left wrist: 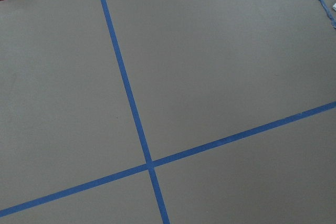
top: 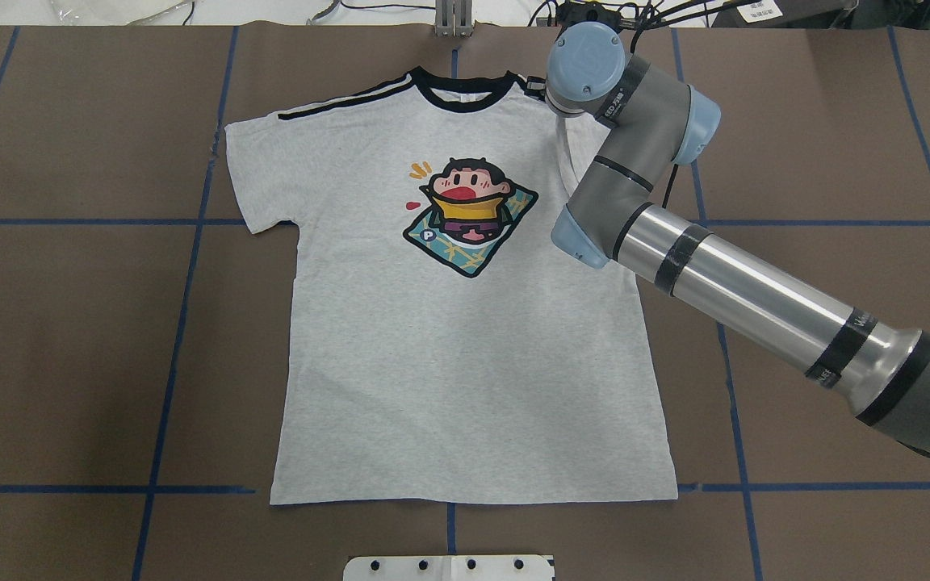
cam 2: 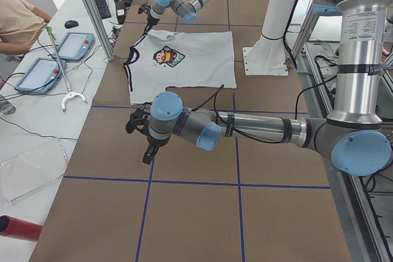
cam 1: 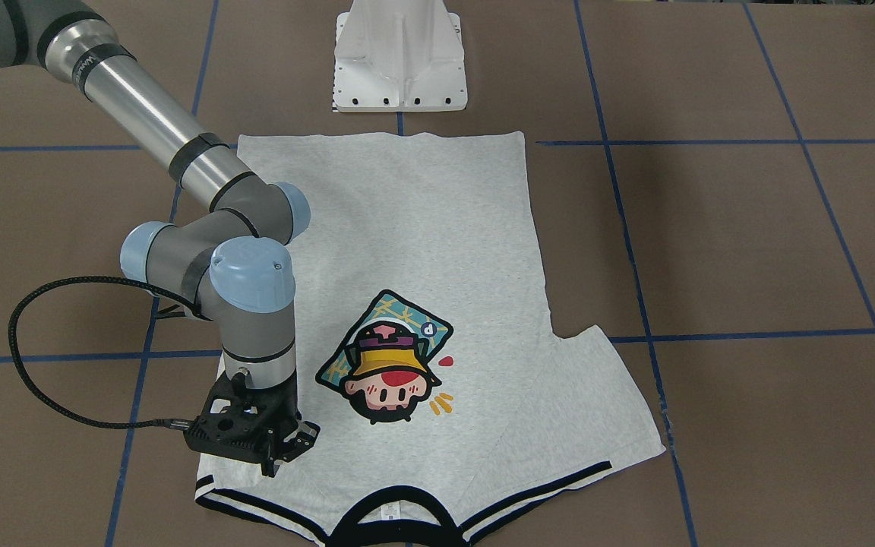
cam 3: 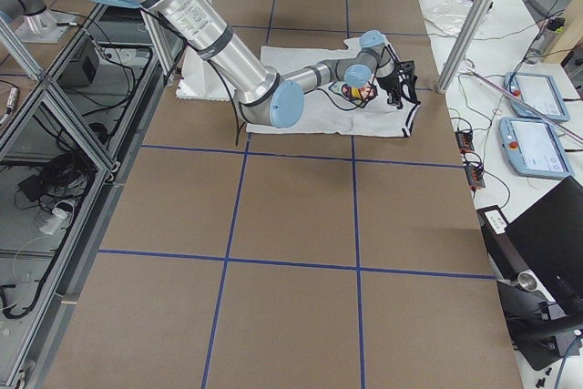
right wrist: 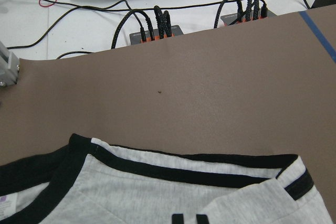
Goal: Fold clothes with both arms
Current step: 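Grasp the sleeve with the right gripper and fold it inward over the body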
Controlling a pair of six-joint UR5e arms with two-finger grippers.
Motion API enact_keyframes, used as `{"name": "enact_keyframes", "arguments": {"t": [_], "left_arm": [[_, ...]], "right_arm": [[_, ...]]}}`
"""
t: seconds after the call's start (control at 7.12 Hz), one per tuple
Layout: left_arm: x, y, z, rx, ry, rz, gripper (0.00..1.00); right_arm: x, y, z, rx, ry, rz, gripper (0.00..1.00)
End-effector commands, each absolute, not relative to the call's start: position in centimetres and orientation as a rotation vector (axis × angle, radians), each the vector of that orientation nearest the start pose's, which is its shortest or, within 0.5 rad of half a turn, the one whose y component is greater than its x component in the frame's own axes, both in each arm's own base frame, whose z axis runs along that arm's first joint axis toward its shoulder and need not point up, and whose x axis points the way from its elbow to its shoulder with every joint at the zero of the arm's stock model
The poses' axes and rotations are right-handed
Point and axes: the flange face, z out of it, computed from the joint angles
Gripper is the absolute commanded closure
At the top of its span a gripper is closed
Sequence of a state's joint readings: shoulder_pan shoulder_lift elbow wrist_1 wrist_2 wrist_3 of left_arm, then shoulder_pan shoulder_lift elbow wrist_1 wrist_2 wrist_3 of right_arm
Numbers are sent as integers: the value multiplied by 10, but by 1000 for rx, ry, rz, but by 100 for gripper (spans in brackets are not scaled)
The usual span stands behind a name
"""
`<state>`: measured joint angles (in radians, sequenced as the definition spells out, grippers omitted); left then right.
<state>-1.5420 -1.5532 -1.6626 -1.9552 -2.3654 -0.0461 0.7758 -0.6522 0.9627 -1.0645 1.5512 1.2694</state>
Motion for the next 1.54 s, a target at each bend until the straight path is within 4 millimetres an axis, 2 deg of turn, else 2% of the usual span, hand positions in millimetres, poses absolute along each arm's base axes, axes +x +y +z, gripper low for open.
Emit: {"name": "enact_keyframes", "arguments": {"t": [0.0,0.14,0.42,0.56,0.7,0.84,1.12,1.26,1.4], "left_arm": [[-37,-524,564,366,826,64,0],[2,-557,534,325,867,7,0],[81,-589,489,327,910,-34,0],[126,-603,476,315,944,-11,0],[174,-620,462,284,984,-20,0],[200,-636,450,247,1011,-66,1],[259,-684,445,213,1053,-112,1],[286,-682,470,259,1044,-145,1],[303,-688,474,270,1034,-177,3]], "right_arm": [[-508,-691,277,456,-731,447,0],[-496,-682,255,455,-790,420,0],[-455,-631,287,398,-889,367,0],[-442,-620,278,358,-946,337,0],[-419,-597,302,316,-969,309,0],[-405,-588,306,313,-983,306,0],[-365,-548,299,284,-1062,266,0],[-351,-534,305,285,-1067,264,0],[-348,-529,309,280,-1066,262,0]]}}
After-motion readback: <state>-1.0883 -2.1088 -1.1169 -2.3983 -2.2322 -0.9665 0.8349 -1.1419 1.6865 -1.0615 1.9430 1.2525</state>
